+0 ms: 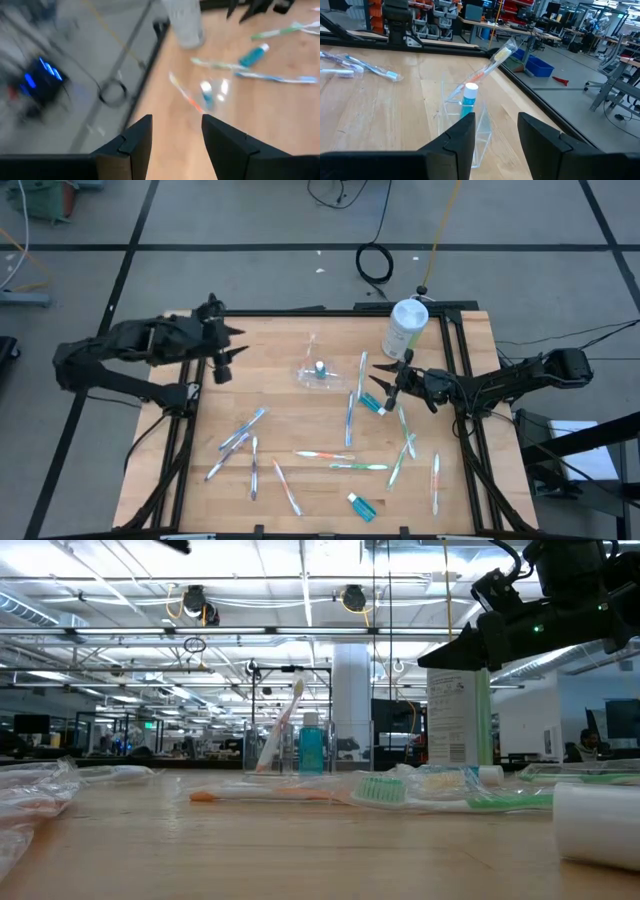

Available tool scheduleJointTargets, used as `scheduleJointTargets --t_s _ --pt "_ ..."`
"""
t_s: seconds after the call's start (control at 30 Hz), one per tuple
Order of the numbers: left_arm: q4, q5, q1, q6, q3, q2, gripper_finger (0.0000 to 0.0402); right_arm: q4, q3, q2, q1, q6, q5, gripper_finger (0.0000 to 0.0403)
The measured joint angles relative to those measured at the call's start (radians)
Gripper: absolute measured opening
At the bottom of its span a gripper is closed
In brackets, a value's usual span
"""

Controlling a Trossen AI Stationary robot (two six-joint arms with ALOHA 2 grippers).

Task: Pick & Place toothbrushing station
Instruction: Put the bottom right orange toothbrush into the transparent organizer

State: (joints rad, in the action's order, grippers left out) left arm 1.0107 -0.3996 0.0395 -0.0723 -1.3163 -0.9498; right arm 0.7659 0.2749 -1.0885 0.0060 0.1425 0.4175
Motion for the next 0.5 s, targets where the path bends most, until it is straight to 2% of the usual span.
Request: scheduleJointTargets --t_s 0.1,0.23,0.5 --pt "0.102 0.06 -0.001 0.164 0.0 0.011 0.0177 0.0 0.0 0.0 0.0 0.0 0.0 0.0139" --pt "0.158 0.121 -0.002 0.293 0.016 0.009 0.0177 0.0 0.0 0.0 0.0 0.0 0.0 0.0139" --pt "0.097 0.029 -0.003 0.406 0.185 0.01 0.0177 0.034 0.001 0.0 0.004 -0.04 0.0 0.0139"
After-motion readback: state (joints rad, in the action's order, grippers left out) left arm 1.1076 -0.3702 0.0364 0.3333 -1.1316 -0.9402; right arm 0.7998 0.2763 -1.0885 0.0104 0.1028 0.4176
